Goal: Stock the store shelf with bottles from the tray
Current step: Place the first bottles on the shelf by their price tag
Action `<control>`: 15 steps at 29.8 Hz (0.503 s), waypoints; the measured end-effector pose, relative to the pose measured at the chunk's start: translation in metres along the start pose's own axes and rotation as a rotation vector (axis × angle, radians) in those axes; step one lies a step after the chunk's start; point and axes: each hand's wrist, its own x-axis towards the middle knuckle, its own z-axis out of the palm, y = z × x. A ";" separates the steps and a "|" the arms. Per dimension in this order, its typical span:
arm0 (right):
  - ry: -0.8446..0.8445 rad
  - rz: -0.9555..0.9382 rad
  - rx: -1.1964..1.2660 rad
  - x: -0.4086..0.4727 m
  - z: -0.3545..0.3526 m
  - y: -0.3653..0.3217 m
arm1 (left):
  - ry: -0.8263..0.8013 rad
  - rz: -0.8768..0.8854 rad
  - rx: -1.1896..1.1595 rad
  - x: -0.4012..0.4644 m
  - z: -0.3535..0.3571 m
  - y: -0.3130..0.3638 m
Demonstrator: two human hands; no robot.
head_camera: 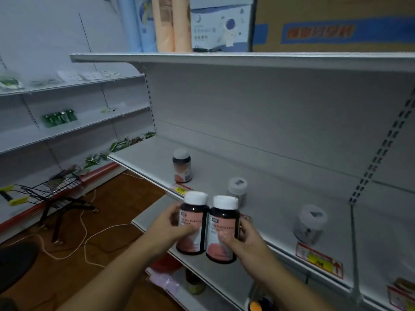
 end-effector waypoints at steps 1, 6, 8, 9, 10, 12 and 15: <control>0.010 -0.033 -0.042 0.016 0.008 -0.006 | 0.044 0.049 -0.011 0.014 -0.012 0.007; 0.179 -0.149 -0.193 0.108 0.055 -0.031 | 0.193 0.255 -0.123 0.100 -0.088 0.055; 0.283 -0.137 -0.242 0.140 0.069 -0.032 | 0.199 0.312 -0.152 0.141 -0.123 0.076; 0.315 -0.131 -0.278 0.147 0.071 -0.033 | 0.204 0.327 -0.184 0.157 -0.133 0.085; 0.350 -0.127 -0.308 0.159 0.073 -0.035 | 0.195 0.326 -0.218 0.179 -0.146 0.094; 0.421 -0.084 -0.371 0.183 0.077 -0.036 | 0.158 0.290 -0.234 0.224 -0.164 0.102; 0.471 0.006 -0.359 0.205 0.080 -0.029 | 0.083 0.181 -0.234 0.278 -0.175 0.093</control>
